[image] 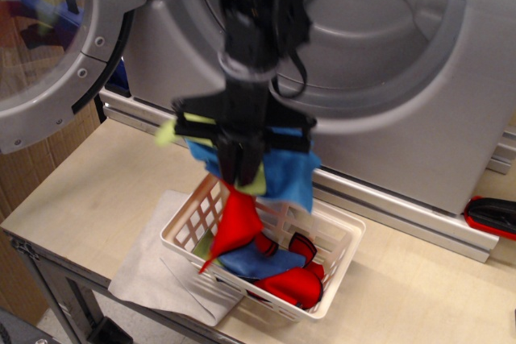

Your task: Take clothes out of laundry machine

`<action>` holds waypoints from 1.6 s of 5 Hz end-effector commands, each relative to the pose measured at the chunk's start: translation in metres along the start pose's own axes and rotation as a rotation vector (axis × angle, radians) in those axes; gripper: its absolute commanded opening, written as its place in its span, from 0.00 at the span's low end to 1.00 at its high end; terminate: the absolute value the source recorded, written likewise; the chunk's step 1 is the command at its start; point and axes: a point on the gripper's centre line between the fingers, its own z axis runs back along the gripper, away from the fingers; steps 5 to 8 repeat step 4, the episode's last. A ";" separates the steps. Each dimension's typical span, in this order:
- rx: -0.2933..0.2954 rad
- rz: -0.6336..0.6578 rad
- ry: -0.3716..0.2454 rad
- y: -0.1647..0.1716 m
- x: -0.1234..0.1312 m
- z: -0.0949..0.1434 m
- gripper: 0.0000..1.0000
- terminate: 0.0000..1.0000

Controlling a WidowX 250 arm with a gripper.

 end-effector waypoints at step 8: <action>-0.109 0.078 -0.080 -0.013 -0.013 -0.041 0.00 1.00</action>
